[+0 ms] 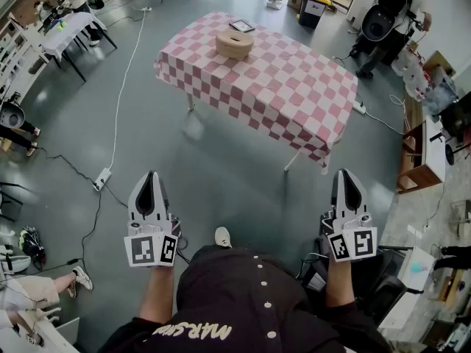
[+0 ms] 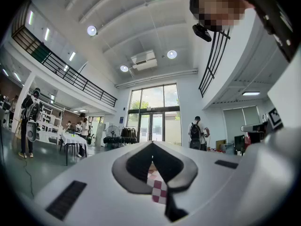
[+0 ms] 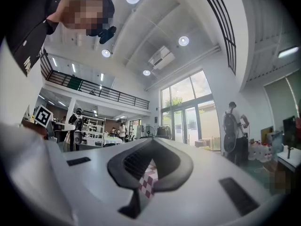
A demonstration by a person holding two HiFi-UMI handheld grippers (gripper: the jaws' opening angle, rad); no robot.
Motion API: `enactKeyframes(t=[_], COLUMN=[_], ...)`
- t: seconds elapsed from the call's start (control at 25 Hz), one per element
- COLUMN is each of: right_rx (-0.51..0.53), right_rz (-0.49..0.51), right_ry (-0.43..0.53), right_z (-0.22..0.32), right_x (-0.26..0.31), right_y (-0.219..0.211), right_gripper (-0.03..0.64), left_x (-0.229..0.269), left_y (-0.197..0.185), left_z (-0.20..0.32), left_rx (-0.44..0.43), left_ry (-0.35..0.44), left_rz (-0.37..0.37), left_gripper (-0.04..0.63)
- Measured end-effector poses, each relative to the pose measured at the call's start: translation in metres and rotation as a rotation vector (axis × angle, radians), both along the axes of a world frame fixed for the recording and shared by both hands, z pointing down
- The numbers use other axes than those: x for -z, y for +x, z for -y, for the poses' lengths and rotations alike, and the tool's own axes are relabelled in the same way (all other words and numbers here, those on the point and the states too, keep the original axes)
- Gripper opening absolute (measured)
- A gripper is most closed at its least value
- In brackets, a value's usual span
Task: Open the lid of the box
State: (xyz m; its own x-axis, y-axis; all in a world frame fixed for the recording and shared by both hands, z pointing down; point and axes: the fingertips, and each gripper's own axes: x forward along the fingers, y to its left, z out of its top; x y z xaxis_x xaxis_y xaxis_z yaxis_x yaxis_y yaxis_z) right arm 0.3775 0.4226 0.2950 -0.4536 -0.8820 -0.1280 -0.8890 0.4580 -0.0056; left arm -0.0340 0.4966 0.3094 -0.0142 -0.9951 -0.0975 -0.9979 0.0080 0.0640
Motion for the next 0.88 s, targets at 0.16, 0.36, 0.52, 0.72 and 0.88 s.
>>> enactKeyframes(t=[0.16,0.36,0.52,0.72,0.88], right_rx=[0.009,0.021,0.051,0.066,0.081], right_rz=[-0.007,-0.013,0.043,0.006,0.0], right_ry=[0.002,0.006,-0.006,-0.017,-0.028], right_z=[0.001,0.001,0.0,-0.001,0.001], right_x=[0.001,0.001,0.0,-0.005,-0.009], right_y=[-0.005,-0.011,-0.017,-0.027,-0.033], right_gripper=[0.0,0.0,0.002,0.028,0.099], left_x=[0.0,-0.001,-0.002,-0.003,-0.005], left_y=[-0.002,-0.003,-0.005,-0.008,-0.011], left_z=[0.001,0.001,0.0,-0.002,0.001], left_rx=[-0.001,0.0,0.001,0.001,-0.001], left_ry=[-0.001,-0.006,-0.008,-0.012,-0.013], left_rz=[-0.001,-0.001,-0.002,-0.005,-0.008], left_gripper=[0.011,0.011,0.011,0.011,0.011])
